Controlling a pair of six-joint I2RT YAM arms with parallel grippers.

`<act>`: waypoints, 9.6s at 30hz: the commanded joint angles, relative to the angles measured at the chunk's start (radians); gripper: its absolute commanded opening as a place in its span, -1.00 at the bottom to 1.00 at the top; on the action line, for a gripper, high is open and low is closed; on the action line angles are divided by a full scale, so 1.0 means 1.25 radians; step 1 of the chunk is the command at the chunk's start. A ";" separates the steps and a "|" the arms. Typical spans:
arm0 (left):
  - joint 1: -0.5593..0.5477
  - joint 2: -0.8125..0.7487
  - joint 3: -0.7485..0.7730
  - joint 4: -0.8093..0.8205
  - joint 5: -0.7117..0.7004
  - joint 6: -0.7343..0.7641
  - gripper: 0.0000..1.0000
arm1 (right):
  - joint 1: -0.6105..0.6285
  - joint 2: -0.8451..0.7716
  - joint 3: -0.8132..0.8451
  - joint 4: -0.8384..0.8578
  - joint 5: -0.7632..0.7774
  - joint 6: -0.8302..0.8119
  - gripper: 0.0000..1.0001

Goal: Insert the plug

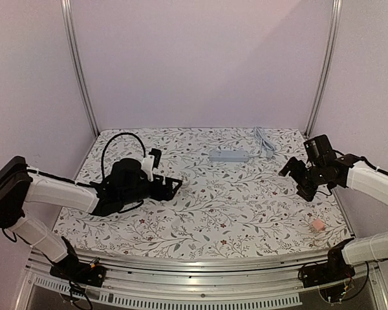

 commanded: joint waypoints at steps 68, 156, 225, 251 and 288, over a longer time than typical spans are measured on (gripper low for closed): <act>-0.063 0.052 0.034 -0.013 0.025 0.030 0.58 | -0.037 1.095 0.946 0.061 -0.217 0.420 -0.49; -0.044 0.040 0.062 -0.062 0.045 -0.017 0.76 | 0.168 0.731 0.625 0.334 -0.165 -0.984 -0.65; 0.118 0.182 0.566 -0.199 0.340 -0.176 -1.00 | 0.364 0.286 0.141 0.618 0.085 -0.796 0.69; -0.007 0.522 1.100 -0.639 -0.055 0.513 -1.00 | 0.364 -0.070 -0.038 0.543 0.230 -0.578 0.89; -0.390 0.613 0.615 -0.327 -0.279 0.441 0.04 | 0.364 -0.260 -0.111 0.364 0.292 -0.414 0.86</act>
